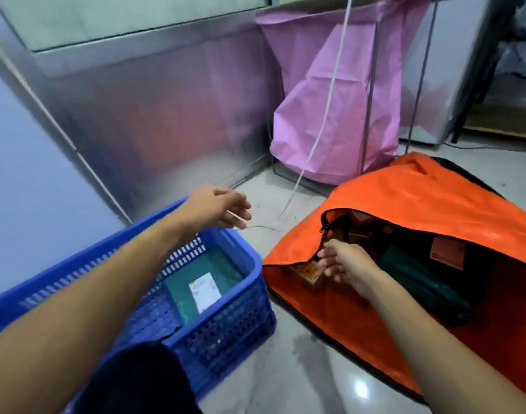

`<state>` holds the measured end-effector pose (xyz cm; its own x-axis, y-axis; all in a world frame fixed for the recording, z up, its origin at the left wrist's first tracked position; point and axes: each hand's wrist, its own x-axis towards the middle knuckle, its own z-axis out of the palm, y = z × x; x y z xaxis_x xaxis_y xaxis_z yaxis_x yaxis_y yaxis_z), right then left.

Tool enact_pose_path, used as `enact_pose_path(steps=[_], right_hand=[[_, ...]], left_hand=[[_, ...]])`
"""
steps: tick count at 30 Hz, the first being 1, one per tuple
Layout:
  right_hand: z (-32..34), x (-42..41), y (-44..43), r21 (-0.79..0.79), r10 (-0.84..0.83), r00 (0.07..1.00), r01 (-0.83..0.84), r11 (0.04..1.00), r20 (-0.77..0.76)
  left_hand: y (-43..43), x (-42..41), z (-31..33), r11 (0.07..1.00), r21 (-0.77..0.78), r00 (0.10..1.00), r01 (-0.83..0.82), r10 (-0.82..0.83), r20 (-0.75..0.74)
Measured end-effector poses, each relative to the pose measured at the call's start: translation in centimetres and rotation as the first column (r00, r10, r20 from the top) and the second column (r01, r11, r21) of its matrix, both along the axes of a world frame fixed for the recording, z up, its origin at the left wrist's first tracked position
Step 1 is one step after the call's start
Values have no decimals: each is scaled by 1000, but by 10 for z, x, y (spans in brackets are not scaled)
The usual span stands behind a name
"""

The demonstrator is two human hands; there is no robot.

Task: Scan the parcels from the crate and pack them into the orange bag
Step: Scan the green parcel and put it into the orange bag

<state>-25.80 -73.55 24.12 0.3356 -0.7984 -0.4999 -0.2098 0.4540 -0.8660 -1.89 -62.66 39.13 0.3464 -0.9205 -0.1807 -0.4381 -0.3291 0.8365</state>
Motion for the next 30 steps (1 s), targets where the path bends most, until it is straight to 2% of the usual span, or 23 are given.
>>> enact_pose_path(steps=[3,6,11,14,18,22,28,30], right_hand=[[26,33,9,-74,-1,998,6,997,64],[51,68,28,-164,88,995,-80,983,42],[62,130,66,-257,304,953,-297,920,-14],[56,164,81,-290,402,910,-413,863,-98],[33,201,90,-303,485,845,-533,790,-225],[-4,231,87,-249,588,697,-706,663,-410],[-39,266,62,-102,651,404,-887,450,-643],[-53,276,55,-98,641,360,-908,406,-678]], left_hand=[[52,39,28,988,-43,989,-146,146,10],[99,67,32,967,-46,967,-252,253,12],[151,101,1,927,-7,926,-375,375,-36],[175,119,-36,904,72,906,-421,423,-21],[197,139,-102,874,296,921,-386,380,81],[200,135,-161,804,541,964,-246,263,48],[177,143,-211,765,629,991,-137,109,84],[159,147,-216,768,635,991,-86,1,133]])
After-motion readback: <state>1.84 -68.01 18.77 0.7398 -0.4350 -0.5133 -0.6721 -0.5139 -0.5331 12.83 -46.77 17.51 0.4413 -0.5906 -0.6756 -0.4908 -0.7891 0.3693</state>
